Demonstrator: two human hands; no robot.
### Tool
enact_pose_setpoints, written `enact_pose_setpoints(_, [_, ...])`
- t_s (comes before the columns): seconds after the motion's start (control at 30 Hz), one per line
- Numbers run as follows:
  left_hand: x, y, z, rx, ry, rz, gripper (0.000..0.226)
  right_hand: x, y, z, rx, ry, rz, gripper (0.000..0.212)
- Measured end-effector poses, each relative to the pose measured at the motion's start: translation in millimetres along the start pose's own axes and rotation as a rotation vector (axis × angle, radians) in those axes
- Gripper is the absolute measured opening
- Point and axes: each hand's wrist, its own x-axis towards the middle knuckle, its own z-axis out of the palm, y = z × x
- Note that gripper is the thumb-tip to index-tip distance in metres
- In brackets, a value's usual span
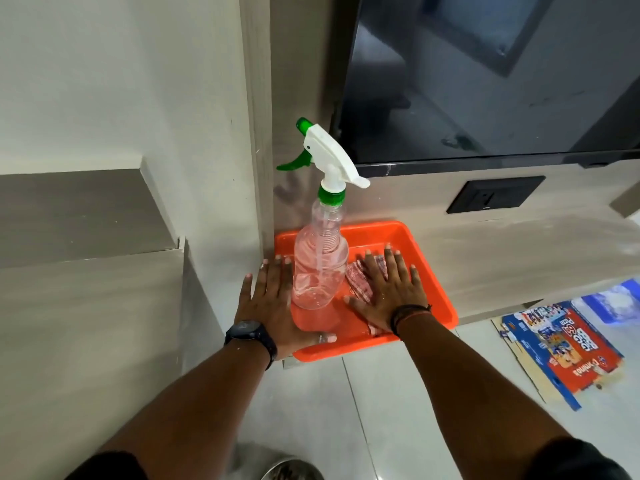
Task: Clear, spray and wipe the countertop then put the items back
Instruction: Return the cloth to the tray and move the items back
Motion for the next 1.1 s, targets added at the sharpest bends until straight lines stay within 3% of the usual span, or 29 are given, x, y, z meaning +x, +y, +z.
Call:
enact_pose_setpoints(0.13, [1.2,-2.1,-3.2,0.018,0.001,0.022,0.146,-3.7,-2.7,5.5,0.016,0.02,0.014,0.1])
enact_pose_setpoints(0.33, [2.1,-10.3,-28.8,0.069,0.032,0.049,0.145,-20.9,-2.8,-21.5,0.064,0.222,0.039,0.097])
enact_pose_setpoints(0.77, [-69.0,-50.9,-189.1,0.038,0.272,0.012,0.131,-96.9,-62.4,-154.1,0.331,0.566,0.139,0.088])
enact_pose_setpoints(0.93, [-131.2,-133.6,-250.5,-0.018,0.342,-0.067,0.131,-136.8,-150.6,-184.2,0.432,0.759,0.112,0.082])
enact_pose_setpoints(1.1, [-202.8,-257.3,-296.4,-0.023,0.431,-0.156,0.127,-153.5,-312.9,-212.5,0.617,0.796,-0.087,0.082])
